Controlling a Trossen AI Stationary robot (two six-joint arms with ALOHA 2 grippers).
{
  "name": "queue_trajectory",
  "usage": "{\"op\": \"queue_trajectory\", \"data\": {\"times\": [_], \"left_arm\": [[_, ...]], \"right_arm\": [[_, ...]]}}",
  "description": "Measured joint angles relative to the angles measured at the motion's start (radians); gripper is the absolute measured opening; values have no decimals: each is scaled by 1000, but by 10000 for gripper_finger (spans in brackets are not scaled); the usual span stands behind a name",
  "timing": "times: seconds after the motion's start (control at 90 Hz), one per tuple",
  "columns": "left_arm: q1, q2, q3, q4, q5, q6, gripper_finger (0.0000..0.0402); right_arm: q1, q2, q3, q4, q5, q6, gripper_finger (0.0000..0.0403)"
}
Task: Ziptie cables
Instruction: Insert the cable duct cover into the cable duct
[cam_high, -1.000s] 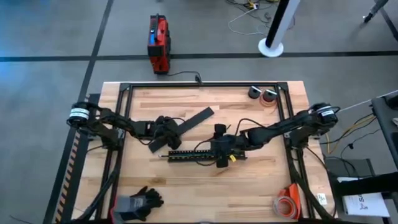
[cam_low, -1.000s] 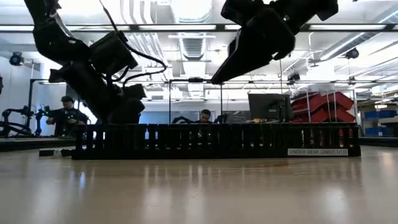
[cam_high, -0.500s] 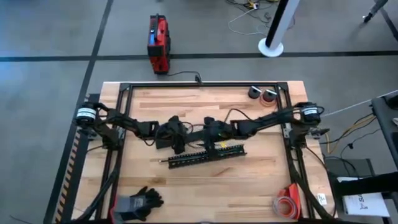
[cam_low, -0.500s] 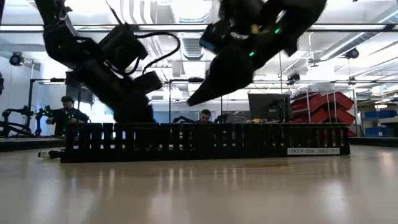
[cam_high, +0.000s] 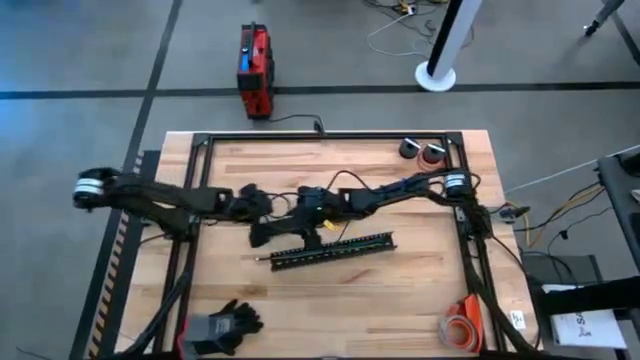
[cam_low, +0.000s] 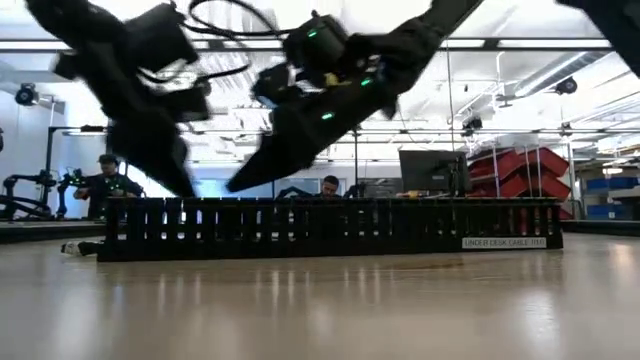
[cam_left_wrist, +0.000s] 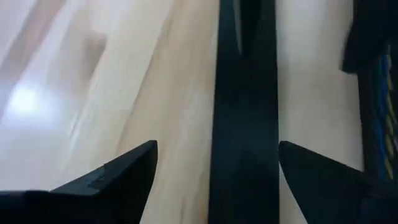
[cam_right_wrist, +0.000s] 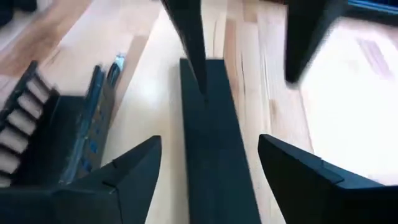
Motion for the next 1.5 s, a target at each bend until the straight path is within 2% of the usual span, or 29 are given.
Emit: {"op": "queue_trajectory", "data": {"times": [0.111,0.233,0.356,0.522,0.722,0.867,1.089,1.278,1.389,1.5], "left_arm": [[-29,-154,-44,-50,-1,-58,310],[-48,-291,-96,-47,-2,-96,311],[-50,-391,-140,-29,-3,-105,311],[-50,-484,-191,-8,-3,-104,311],[-50,-523,-239,34,-3,-105,311],[-50,-524,-268,55,-3,-117,311],[-50,-516,-281,86,16,-150,311],[-51,-508,-281,119,23,-143,311],[-53,-505,-281,170,24,-121,311],[-59,-485,-309,323,63,-81,311]], "right_arm": [[-8,86,109,6,-61,12,264],[-7,179,227,14,-71,8,262],[-11,259,330,9,-77,20,258],[-28,334,443,-72,-161,28,249],[-36,398,572,-272,-185,-22,241],[-35,403,595,-360,-184,-73,244],[-54,400,588,-401,-153,-124,251],[-71,400,581,-406,-146,-131,241],[-78,400,575,-406,-136,-124,226],[-83,399,574,-405,-119,-109,218]]}}
